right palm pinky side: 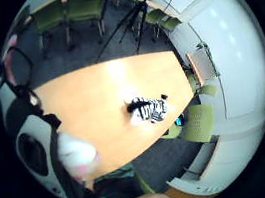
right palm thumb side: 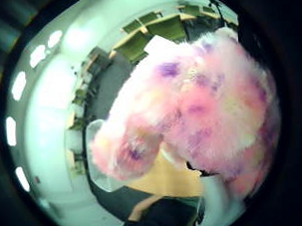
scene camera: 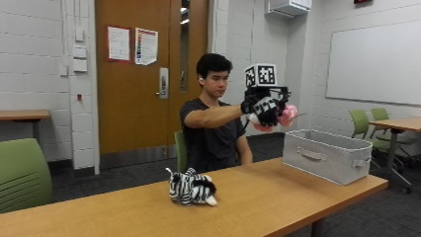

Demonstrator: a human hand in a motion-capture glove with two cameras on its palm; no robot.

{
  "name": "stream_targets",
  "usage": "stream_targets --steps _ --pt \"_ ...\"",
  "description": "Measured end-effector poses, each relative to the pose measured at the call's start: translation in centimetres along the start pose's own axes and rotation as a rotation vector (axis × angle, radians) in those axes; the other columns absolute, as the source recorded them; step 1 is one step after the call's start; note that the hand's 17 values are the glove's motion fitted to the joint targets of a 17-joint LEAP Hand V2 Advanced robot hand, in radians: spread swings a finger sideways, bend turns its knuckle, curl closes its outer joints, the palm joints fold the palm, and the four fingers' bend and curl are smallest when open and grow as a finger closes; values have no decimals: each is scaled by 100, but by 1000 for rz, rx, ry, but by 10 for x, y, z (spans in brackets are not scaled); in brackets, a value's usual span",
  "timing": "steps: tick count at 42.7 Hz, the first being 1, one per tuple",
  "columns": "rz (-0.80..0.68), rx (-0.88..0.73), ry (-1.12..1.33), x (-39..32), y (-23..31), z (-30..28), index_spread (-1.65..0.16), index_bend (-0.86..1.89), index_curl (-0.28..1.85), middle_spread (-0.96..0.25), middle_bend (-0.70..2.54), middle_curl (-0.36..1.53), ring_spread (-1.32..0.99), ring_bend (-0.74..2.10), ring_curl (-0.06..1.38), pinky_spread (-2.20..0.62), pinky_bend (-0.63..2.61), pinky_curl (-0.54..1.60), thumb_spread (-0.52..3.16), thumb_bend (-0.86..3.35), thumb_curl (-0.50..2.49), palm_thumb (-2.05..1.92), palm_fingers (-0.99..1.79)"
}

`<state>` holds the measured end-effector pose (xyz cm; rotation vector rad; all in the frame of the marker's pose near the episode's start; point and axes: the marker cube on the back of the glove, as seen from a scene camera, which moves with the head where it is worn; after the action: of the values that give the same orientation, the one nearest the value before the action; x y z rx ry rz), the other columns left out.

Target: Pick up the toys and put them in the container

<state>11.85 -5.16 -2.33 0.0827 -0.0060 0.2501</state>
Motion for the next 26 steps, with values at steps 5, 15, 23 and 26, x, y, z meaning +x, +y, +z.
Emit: stream_targets --steps 5,15,23,26 --pt "-35 30 -25 -45 12 -44 -48 16 56 -40 75 52 -44 106 47 -48 82 36 72 22 75 69 110" --pt "-182 77 -77 -160 39 -76 -52 16 64 -42 77 55 -44 108 48 -49 83 37 66 20 82 69 109" --pt "-319 81 -76 -248 66 -70 -55 15 71 -42 79 58 -44 109 48 -49 84 37 63 19 88 69 109" --pt "-356 76 -80 -281 81 -69 -56 15 74 -42 79 59 -44 109 48 -49 84 37 62 19 90 69 108"
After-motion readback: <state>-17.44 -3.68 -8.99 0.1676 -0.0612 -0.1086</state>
